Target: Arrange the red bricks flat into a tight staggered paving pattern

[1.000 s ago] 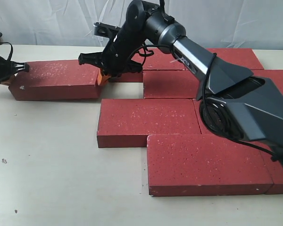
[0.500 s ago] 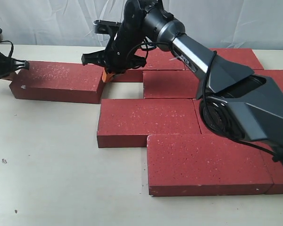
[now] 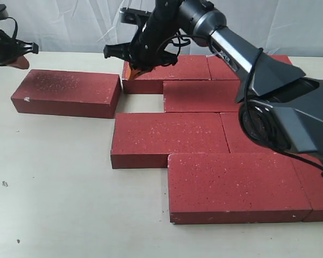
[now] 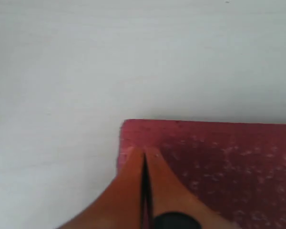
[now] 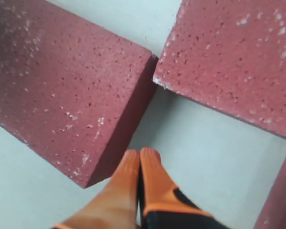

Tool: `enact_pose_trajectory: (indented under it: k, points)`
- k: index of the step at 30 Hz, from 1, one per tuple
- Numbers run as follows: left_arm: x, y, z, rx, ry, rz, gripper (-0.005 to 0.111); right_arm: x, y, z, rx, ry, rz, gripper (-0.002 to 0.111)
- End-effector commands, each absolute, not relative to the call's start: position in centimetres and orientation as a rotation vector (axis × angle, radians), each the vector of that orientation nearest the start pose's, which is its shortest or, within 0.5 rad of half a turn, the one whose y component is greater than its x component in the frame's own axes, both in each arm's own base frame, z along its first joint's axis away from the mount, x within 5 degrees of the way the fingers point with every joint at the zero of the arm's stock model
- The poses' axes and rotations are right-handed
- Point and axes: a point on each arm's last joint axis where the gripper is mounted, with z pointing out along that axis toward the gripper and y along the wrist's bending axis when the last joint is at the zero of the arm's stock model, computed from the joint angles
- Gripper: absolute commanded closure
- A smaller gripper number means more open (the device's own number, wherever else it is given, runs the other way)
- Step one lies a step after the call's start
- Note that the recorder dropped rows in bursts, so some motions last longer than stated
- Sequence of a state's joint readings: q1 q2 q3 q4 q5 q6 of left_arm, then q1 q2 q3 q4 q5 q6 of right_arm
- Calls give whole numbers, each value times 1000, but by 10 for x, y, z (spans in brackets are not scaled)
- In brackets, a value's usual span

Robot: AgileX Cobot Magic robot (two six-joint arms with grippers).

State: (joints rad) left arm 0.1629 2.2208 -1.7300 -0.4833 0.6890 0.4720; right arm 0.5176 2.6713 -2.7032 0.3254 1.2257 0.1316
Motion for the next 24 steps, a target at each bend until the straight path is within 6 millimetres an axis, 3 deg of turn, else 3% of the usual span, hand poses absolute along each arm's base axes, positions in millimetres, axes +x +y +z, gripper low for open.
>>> enact_pose_trajectory:
  k: [1, 6, 14, 19, 24]
  points:
    - [482, 24, 183, 95, 2601, -379, 107, 469, 287, 234, -446, 2615, 675, 109]
    - [475, 6, 197, 147, 2655, -359, 107, 469, 277, 256, -440, 2568, 650, 109]
    - [452, -4, 252, 247, 2655, -243, 107, 464, 274, 266, -468, 2569, 704, 109]
    - [441, -4, 277, 253, 2635, -237, 107, 442, 262, 265, -583, 2664, 628, 109]
    - [438, -8, 282, 226, 2636, -301, 107, 412, 235, 268, -679, 2749, 431, 109]
